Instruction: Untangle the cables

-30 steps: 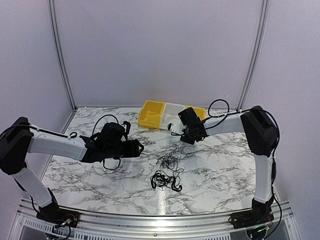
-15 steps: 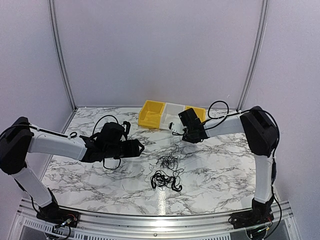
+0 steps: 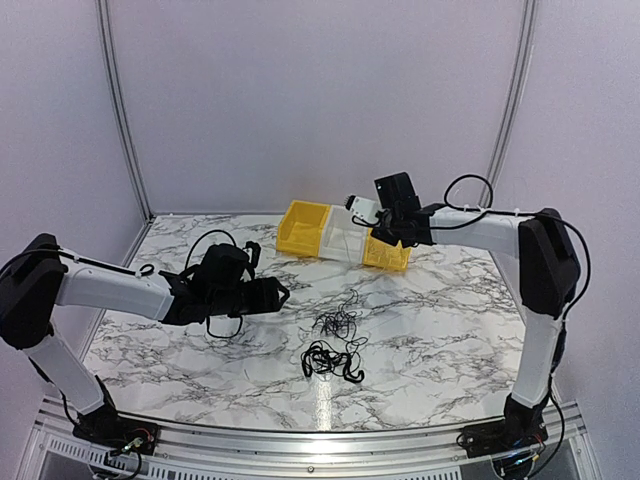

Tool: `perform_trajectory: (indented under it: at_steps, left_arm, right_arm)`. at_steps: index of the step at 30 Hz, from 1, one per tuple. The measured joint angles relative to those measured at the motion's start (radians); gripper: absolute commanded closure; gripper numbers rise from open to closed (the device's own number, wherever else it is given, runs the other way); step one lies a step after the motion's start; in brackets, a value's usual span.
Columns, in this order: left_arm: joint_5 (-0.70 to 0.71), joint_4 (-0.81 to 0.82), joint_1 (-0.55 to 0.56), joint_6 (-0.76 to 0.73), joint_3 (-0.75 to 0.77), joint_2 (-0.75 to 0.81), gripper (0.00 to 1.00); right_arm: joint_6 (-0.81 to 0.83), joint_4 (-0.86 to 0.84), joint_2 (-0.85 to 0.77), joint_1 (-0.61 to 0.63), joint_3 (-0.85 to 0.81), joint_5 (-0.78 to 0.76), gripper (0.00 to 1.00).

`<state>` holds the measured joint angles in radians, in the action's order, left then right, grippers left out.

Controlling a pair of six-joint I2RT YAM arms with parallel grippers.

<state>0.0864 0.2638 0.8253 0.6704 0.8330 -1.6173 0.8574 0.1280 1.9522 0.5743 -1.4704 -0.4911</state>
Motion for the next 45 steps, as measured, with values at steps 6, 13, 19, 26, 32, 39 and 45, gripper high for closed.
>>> perform_trajectory:
  at_steps: [6,13,19,26,32,39,45]
  left_arm:
    - [0.0,0.002,0.0,0.002,-0.004,0.0,0.32]
    - [0.0,0.001,0.0,0.003,-0.019,0.0,0.32]
    - [0.0,0.001,0.0,0.004,-0.019,0.0,0.32]
    - [0.0,0.002,0.0,0.02,-0.019,0.0,0.32]
    - [0.0,0.001,0.0,0.022,-0.02,0.0,0.32]
    - [-0.008,0.006,0.0,0.023,-0.02,-0.011,0.32]
    - [-0.017,0.018,0.0,0.023,-0.02,-0.03,0.32]
  right_arm:
    - [0.005,0.036,0.022,-0.112,-0.137,0.034,1.0]
    - [-0.001,0.078,0.103,-0.209,-0.284,0.053,1.0]
    - [0.0,0.103,0.174,-0.255,-0.409,0.051,1.0]
    - [0.0,0.113,0.273,-0.292,-0.462,0.016,1.0]
    - [-0.016,0.138,0.303,-0.33,-0.462,-0.001,1.0]
    - [-0.03,0.139,0.254,-0.359,-0.411,-0.004,1.0]
    - [-0.042,0.141,0.18,-0.36,-0.342,0.005,1.0]
